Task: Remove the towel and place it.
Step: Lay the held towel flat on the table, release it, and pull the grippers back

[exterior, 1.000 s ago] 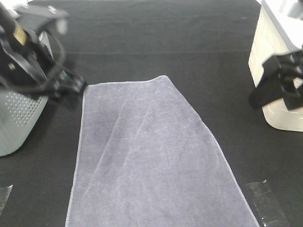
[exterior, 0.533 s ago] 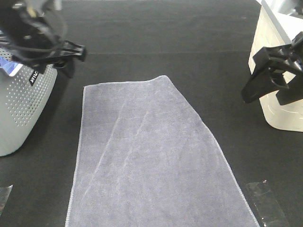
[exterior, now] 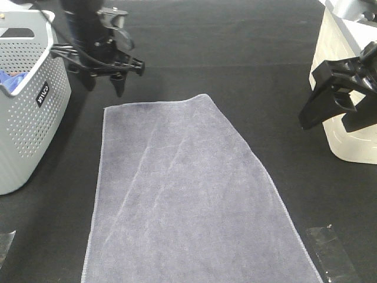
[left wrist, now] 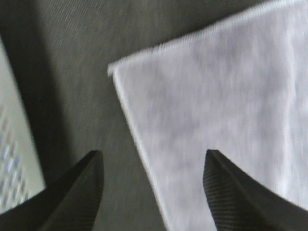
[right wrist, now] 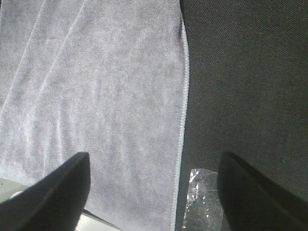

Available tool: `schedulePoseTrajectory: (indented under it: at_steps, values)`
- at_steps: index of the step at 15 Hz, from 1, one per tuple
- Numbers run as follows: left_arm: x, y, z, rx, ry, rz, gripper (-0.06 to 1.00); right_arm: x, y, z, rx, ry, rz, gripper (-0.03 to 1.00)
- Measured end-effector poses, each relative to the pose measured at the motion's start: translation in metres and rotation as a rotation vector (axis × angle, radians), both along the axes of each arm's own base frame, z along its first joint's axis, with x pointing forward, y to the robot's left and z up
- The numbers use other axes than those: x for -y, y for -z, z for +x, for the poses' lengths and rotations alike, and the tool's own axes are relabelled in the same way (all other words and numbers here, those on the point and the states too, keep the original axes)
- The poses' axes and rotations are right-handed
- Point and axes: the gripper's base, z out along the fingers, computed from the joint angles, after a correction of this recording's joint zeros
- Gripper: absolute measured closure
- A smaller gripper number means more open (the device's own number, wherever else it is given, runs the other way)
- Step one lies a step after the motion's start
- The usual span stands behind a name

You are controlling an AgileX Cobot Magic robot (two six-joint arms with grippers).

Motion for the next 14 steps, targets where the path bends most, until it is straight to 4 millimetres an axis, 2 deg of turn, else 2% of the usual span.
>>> schedulePoseTrajectory:
  at_steps: [1,2,3,6,8,12,14]
  values:
    - [0.000,0.000,0.000,0.000,0.000,0.000,0.36,0.000,0.000,0.000,0.000,0.000,0.000,0.27]
    - [0.007,0.011,0.016,0.006,-0.006,-0.017,0.36,0.000,0.000,0.000,0.000,0.000,0.000,0.27]
    - [0.010,0.015,0.021,0.012,-0.007,-0.033,0.36,0.000,0.000,0.000,0.000,0.000,0.000,0.27]
    - [0.010,0.031,0.028,-0.003,-0.018,-0.045,0.36,0.000,0.000,0.000,0.000,0.000,0.000,0.27]
    - [-0.003,0.047,0.033,-0.035,-0.042,-0.026,0.36,0.000,0.000,0.000,0.000,0.000,0.001,0.27]
    - [-0.016,0.047,0.037,-0.010,-0.068,0.038,0.36,0.000,0.000,0.000,0.000,0.000,0.001,0.27]
    - [-0.019,0.055,0.039,-0.023,-0.073,0.046,0.36,0.000,0.000,0.000,-0.002,0.000,0.001,0.27]
